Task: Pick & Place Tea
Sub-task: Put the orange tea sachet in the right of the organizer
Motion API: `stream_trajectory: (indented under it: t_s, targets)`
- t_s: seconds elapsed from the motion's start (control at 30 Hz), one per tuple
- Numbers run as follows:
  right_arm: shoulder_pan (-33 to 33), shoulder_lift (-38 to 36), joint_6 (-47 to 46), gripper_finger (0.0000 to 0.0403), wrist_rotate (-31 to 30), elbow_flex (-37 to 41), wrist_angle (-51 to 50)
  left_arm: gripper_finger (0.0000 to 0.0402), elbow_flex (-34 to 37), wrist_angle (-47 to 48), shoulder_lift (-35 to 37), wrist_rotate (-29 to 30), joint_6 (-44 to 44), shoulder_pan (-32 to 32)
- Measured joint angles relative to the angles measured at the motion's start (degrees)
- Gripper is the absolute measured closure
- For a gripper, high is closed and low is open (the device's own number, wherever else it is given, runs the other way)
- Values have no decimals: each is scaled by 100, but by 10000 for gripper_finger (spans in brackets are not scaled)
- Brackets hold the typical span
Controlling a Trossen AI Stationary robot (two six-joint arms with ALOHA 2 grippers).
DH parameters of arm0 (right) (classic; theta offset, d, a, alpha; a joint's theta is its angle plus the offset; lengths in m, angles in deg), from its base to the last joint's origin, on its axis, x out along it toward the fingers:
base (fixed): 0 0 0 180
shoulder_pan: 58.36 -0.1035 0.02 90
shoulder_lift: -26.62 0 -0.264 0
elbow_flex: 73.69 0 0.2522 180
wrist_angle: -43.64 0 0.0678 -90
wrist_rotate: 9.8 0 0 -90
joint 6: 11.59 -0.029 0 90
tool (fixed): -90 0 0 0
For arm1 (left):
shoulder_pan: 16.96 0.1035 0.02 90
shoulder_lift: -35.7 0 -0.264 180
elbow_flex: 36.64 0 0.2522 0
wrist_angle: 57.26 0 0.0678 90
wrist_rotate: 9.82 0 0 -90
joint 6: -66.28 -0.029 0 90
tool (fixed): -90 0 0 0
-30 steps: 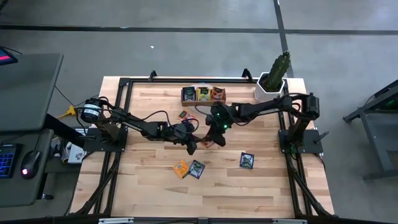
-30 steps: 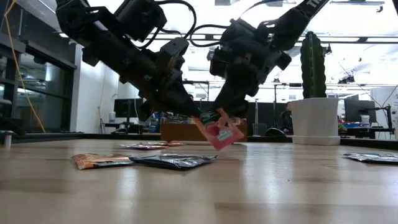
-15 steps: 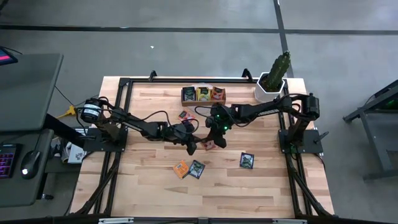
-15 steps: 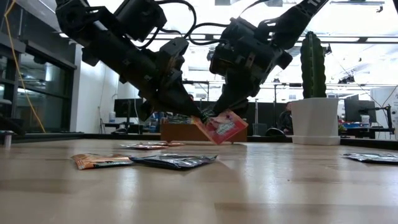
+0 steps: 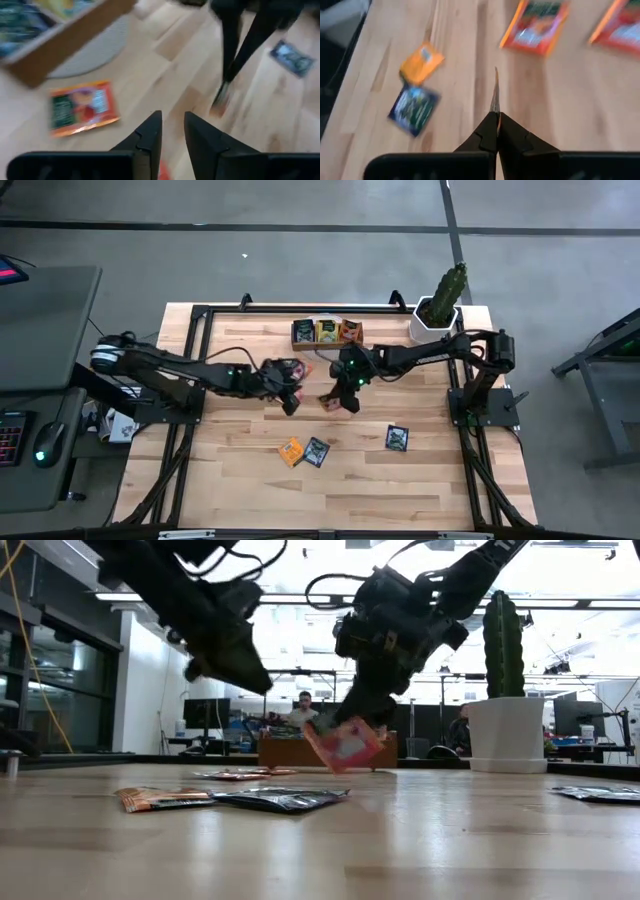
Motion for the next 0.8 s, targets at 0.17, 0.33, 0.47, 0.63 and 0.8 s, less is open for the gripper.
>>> stream_trajectory:
  t_s: [0.17,0.33,0.47,0.63,0.8]
  targets:
    - [442,-439,-98,403,-244,0,345,316,0,799,474,34,-468,2]
    - [1069,-957,-12,403,-494,0,366,316,124,1058,698,73,-508,2]
    - [1516,-1304,228,403,-799,0,389,316,483,740,780,-88,-349,6]
    - [1975,-1338,585,403,-842,0,367,316,1006,-225,778,-531,-368,2]
    - [2341,-1306,864,403,-871,0,332,316,1519,-1391,778,-768,-364,2]
